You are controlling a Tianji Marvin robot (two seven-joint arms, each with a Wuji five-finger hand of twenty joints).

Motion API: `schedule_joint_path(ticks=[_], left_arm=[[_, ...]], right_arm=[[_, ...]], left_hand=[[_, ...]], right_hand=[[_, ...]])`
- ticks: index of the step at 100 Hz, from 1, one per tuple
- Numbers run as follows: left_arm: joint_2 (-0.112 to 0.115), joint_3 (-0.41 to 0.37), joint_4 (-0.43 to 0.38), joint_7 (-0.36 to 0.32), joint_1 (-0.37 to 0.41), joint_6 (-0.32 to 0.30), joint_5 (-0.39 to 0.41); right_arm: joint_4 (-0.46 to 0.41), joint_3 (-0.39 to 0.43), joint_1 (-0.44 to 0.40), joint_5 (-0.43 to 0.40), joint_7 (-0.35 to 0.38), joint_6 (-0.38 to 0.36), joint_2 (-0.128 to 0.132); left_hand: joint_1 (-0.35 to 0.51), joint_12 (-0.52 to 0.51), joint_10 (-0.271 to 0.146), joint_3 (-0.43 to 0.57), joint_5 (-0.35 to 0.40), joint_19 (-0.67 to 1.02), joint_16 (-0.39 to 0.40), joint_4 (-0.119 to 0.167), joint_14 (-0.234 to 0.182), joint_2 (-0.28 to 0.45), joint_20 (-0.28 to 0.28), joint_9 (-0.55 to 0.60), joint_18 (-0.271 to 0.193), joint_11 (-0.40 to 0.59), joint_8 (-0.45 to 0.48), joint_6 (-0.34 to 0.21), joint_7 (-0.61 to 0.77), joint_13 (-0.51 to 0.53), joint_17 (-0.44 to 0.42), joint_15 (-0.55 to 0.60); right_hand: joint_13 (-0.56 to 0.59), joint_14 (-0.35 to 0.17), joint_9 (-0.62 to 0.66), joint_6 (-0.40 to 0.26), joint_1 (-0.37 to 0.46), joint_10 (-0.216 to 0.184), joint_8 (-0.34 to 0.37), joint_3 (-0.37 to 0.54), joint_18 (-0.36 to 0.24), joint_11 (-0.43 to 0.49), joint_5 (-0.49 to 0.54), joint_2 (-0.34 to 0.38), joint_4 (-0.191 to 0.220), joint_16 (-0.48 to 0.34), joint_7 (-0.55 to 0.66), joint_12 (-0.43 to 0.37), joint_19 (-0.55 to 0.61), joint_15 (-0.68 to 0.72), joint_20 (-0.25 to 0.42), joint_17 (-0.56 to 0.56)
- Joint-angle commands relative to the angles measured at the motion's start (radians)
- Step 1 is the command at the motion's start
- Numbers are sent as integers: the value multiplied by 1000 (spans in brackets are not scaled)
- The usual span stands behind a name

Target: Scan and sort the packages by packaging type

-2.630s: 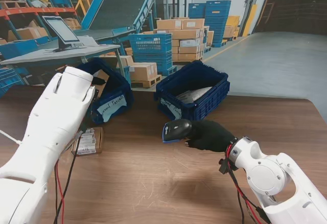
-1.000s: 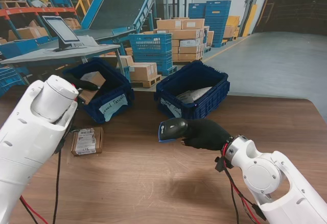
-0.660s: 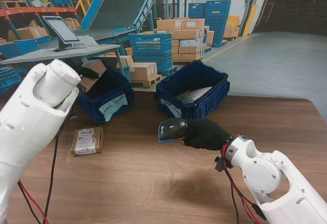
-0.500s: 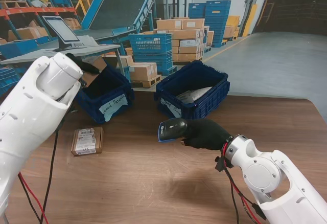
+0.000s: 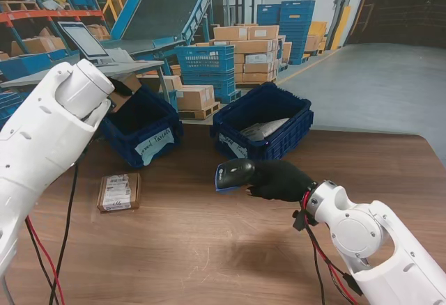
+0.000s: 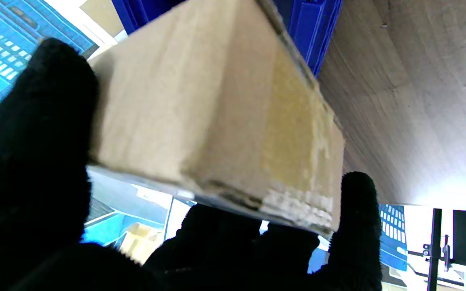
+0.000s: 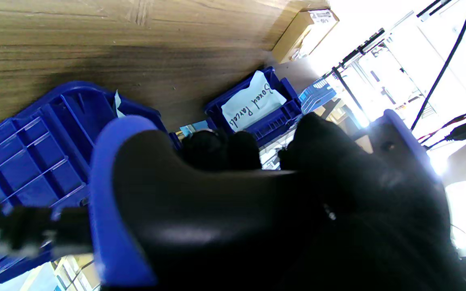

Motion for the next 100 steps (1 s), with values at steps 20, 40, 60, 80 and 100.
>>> schedule_joint_path(ticks=[20,40,60,80,100], left_arm=[[2,65,54,-81,-55,-45,2],[12,91,55,-114,-69,-54,13],[30,115,35,-160,-75,-46,18],[43,126,17,-189,-75,-44,24],[47,130,15,-201,-78,-46,25]], right_arm=[[-4,-5,4,2,19,11,-4],[4,-5,6,7,27,10,-2],[6,-6,6,10,26,5,-2],[-2,2,-4,10,24,7,-3],[-8,7,-11,11,24,7,-3]], left_hand=[[316,26,-127,320,147,-58,-43,18,-98,227,1,43,11,10,17,-261,157,-35,-40,-48],[230,-79,-105,307,117,-90,-52,22,-89,218,6,-73,14,123,52,-235,121,-75,-60,-69],[165,-304,-96,267,74,-121,-55,22,-80,254,9,-158,18,185,93,-216,48,-110,-77,-86],[144,-326,-90,252,82,-132,-58,41,-80,290,11,-171,18,169,83,-194,-40,-121,-80,-95],[144,-329,-91,253,98,-133,-60,47,-81,295,11,-166,17,167,65,-194,-73,-118,-80,-98]], right_hand=[[5,1,13,-64,113,22,15,90,0,-4,64,89,-11,-4,28,5,6,4,8,-1],[4,0,12,-63,114,22,15,90,0,-4,64,89,-11,-4,28,5,6,3,8,-2],[4,0,12,-64,114,22,15,90,-1,-4,63,89,-10,-4,28,5,6,4,7,-1],[5,2,13,-63,114,22,15,90,-2,-4,64,88,-11,-4,28,5,5,4,7,-1],[4,0,13,-63,114,22,15,90,-1,-4,63,88,-11,-4,28,5,6,3,7,-1]])
